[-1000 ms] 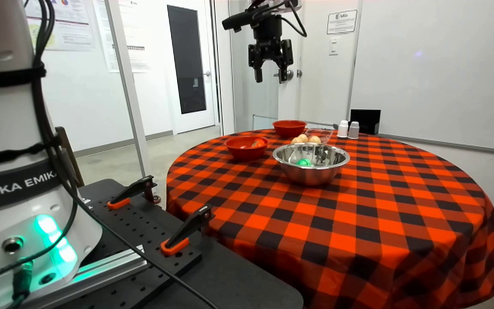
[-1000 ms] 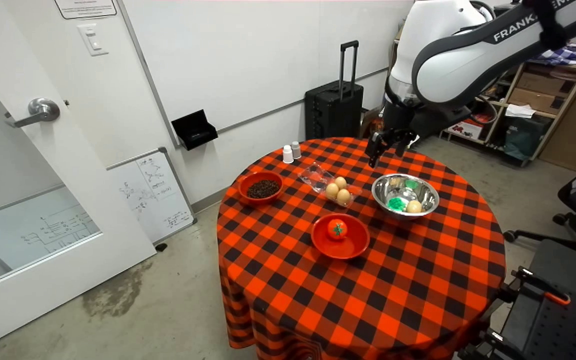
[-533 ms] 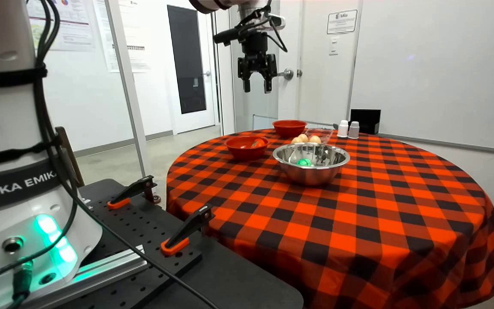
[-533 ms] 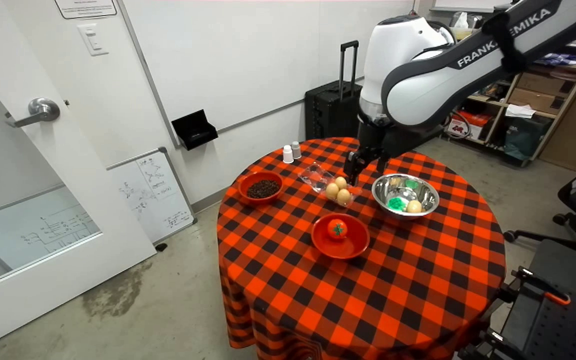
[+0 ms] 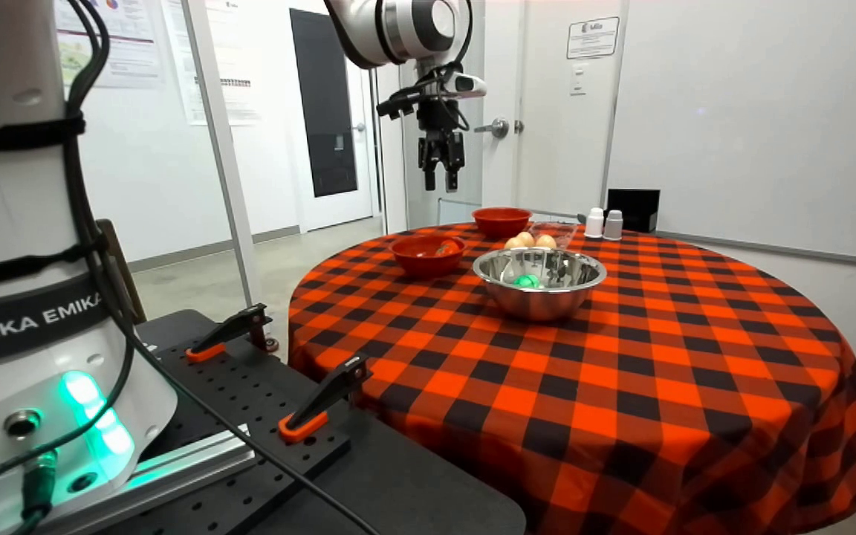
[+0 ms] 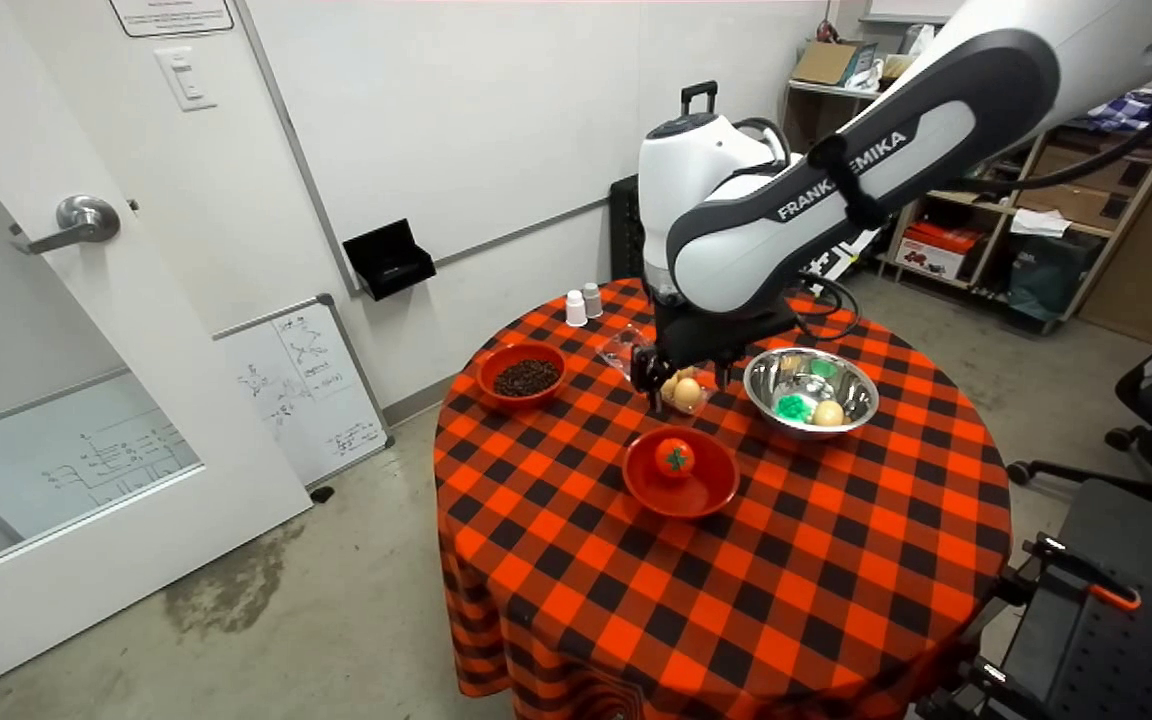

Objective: Pick up an egg and the toys from the orange bowl and put them in the silver dish.

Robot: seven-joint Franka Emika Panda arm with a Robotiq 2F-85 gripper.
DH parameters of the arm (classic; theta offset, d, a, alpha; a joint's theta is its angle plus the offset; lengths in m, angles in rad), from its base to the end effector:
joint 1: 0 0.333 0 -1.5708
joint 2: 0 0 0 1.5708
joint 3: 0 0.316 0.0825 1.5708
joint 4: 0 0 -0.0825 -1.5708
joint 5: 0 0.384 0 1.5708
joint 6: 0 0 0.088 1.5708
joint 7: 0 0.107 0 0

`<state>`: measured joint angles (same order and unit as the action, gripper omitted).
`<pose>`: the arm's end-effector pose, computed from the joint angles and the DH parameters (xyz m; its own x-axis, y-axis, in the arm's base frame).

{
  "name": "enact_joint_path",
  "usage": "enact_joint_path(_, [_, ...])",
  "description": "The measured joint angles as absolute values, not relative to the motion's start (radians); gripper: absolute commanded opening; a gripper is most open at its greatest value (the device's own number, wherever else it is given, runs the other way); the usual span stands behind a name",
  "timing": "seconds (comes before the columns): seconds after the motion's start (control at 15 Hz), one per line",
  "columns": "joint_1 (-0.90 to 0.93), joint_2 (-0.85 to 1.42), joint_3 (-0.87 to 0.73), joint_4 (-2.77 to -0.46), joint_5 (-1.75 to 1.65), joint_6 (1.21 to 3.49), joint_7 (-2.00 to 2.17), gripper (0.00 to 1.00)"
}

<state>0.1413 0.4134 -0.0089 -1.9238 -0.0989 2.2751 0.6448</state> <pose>0.6125 0.0794 0.2702 0.9023 -0.4311 -0.0067 -0.4284 -0.8982 0.0985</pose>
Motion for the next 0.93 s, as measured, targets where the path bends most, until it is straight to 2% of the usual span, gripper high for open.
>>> enact_joint_path(0.93, [0.156,0.667,-0.023,-1.734,-0.054,2.196,0.728,1.0])
